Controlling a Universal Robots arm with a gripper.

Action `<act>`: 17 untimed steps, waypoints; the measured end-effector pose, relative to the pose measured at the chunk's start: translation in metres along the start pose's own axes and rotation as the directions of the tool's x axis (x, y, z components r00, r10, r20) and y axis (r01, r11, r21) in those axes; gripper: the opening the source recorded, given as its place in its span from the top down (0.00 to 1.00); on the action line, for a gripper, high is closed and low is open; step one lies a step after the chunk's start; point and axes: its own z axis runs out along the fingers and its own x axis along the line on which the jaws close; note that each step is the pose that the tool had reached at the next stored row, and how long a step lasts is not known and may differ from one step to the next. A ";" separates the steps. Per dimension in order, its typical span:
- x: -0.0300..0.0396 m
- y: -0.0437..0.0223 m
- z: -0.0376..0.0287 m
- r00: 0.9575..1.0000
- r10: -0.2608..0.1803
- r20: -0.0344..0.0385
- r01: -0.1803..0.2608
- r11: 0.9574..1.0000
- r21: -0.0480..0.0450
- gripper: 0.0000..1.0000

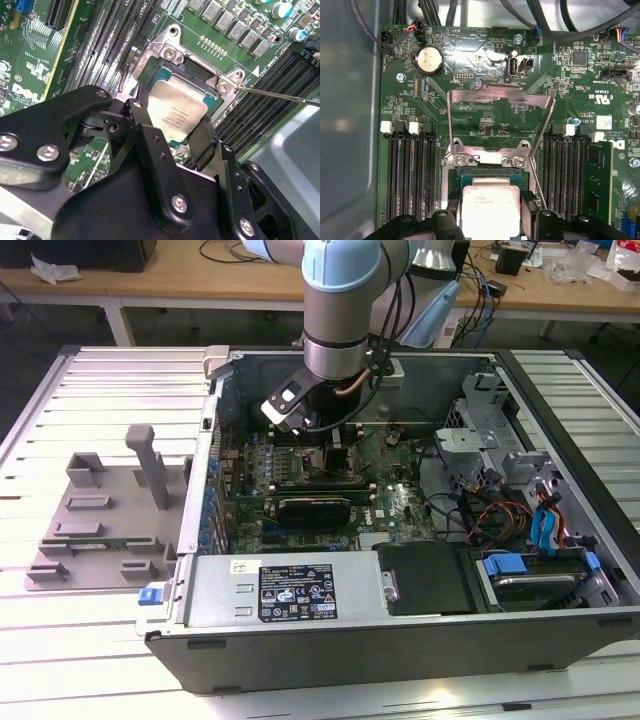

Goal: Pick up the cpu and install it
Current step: 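Place the cpu into insertion slot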

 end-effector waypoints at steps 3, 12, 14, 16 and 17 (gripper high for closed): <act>0.0000 0.0000 0.0000 1.000 0.000 0.000 0.000 1.000 0.000 0.45; 0.0000 0.0001 0.0020 1.000 0.008 -0.004 -0.008 1.000 0.000 0.38; 0.0001 0.0001 0.0020 1.000 0.008 -0.005 -0.008 1.000 0.000 0.38; 0.0001 0.0001 0.0018 1.000 0.008 -0.006 -0.008 1.000 0.000 0.38; 0.0001 0.0001 0.0016 1.000 0.008 -0.006 -0.008 1.000 0.000 0.38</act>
